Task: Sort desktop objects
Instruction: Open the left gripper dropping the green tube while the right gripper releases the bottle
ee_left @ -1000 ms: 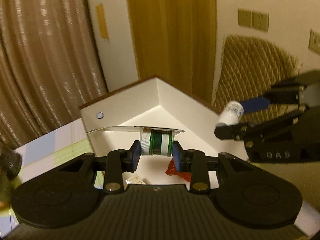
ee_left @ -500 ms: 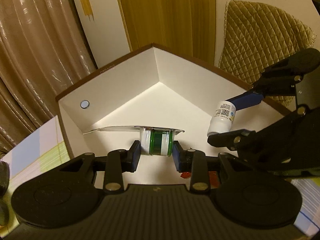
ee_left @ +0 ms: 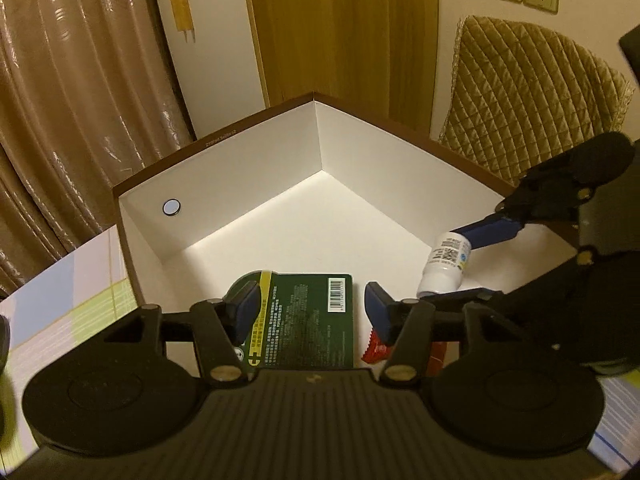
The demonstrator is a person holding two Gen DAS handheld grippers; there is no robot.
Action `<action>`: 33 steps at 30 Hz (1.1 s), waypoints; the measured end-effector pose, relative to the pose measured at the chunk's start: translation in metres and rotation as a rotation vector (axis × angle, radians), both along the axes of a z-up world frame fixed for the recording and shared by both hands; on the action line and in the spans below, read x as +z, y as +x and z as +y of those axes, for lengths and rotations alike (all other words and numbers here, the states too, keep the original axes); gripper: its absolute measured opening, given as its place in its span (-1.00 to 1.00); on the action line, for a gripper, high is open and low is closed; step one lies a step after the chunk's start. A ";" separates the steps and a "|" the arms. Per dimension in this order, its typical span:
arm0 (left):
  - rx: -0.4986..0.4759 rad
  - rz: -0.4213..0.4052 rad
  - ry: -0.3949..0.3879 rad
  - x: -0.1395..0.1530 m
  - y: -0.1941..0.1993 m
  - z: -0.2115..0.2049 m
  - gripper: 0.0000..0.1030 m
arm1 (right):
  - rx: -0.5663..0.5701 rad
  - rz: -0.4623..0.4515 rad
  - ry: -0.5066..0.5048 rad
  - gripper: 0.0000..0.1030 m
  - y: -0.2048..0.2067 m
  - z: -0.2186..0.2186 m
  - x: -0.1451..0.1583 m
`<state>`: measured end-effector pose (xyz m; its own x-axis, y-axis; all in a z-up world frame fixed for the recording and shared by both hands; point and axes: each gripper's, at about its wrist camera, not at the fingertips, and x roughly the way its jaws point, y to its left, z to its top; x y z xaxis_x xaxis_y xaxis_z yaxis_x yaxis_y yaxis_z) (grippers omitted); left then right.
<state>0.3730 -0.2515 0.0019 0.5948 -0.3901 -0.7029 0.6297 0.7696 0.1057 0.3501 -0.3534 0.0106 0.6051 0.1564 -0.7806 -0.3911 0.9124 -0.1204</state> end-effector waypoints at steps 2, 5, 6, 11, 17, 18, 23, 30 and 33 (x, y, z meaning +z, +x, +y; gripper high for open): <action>0.003 -0.010 -0.002 0.004 -0.003 0.004 0.02 | 0.007 0.004 -0.007 -0.11 0.002 0.003 -0.001; 0.015 -0.021 -0.010 0.010 -0.007 0.012 0.02 | 0.020 0.013 -0.017 -0.11 0.005 0.007 -0.004; 0.022 -0.023 -0.014 0.011 -0.008 0.015 0.02 | 0.024 0.014 -0.021 -0.11 0.006 0.009 -0.004; 0.050 -0.034 -0.022 0.019 -0.009 0.027 0.04 | 0.044 0.013 -0.033 -0.11 0.007 0.014 -0.007; 0.073 -0.032 -0.033 0.021 -0.011 0.036 0.06 | 0.076 -0.007 -0.030 -0.10 0.007 0.018 -0.008; 0.076 -0.032 -0.033 0.021 -0.012 0.036 0.06 | 0.087 -0.014 -0.029 -0.10 0.006 0.019 -0.008; 0.088 -0.034 -0.029 0.021 -0.015 0.041 0.06 | 0.100 -0.027 -0.027 -0.10 0.005 0.021 -0.009; 0.104 -0.037 -0.031 0.023 -0.021 0.049 0.06 | 0.104 -0.027 -0.021 -0.10 -0.003 0.022 -0.006; 0.109 -0.035 -0.039 0.025 -0.025 0.053 0.06 | 0.096 -0.032 -0.017 -0.10 -0.008 0.022 -0.003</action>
<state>0.3481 -0.1988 0.0272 0.6589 -0.3483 -0.6667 0.5386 0.8372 0.0950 0.3424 -0.3313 0.0080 0.6124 0.2022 -0.7643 -0.4726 0.8686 -0.1488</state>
